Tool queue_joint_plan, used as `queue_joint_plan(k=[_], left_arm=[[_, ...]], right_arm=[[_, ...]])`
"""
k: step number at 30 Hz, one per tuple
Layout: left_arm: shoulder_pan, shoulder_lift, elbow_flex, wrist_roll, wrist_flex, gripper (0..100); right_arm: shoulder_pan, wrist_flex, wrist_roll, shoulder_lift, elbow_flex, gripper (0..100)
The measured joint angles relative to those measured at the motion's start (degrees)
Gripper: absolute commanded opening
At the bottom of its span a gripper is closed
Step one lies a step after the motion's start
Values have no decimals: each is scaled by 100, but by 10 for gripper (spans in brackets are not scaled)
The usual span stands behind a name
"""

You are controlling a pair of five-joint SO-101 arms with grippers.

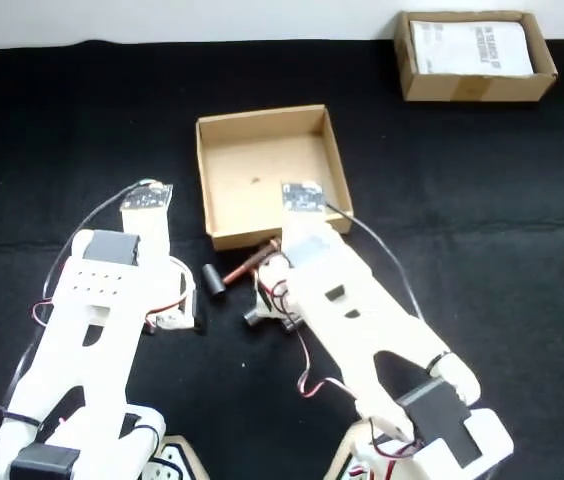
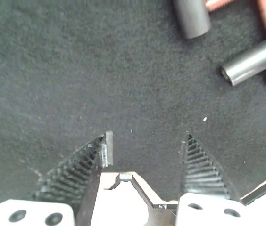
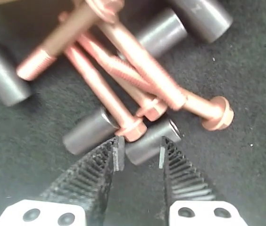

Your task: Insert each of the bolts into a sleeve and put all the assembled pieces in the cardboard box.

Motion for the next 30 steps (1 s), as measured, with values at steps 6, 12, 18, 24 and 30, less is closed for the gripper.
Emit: queue_joint_plan(k=[6,12,18,24,30], left_arm=[[0,9,0,0,-26,239],[0,9,0,0,-26,239],[0,9,18,0,-97,239],[0,26,123,0,-97,239],[0,26,756,0,-484,239]], right_arm=[[79,53,0,-62,229,120],[255,431,0,9,299,120],[290,624,0,18,255,120],[299,97,0,26,308,120],[316,-343,422,26,510,120]])
